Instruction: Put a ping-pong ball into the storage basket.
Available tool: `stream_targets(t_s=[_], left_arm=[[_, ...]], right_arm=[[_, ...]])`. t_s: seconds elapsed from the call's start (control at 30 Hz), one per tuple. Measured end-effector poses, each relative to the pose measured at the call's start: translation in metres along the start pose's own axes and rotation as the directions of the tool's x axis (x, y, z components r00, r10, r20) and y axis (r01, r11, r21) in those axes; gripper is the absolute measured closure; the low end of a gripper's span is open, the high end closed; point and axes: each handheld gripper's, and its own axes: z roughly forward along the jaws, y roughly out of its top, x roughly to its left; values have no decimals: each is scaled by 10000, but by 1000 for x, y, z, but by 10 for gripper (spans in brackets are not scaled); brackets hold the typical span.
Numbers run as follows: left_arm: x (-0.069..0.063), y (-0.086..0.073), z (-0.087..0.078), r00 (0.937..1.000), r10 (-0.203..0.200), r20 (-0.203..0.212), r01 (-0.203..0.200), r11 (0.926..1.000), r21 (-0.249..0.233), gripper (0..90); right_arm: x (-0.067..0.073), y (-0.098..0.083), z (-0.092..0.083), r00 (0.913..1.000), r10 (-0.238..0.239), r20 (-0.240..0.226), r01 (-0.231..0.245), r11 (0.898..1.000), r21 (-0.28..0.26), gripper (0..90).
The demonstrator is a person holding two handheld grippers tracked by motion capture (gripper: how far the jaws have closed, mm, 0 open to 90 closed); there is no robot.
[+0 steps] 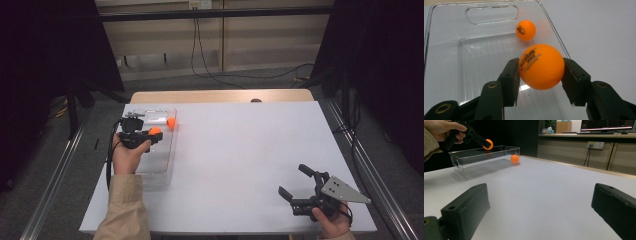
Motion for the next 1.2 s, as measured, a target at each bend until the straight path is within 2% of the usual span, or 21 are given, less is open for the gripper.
stream_targets(t_s=[1.2], left_arm=[[8,-6,9,9991,-236,-367,246,9993,281,508]], right_arm=[[0,0,0,10000,-19,-14,19,10000,-18,8]])
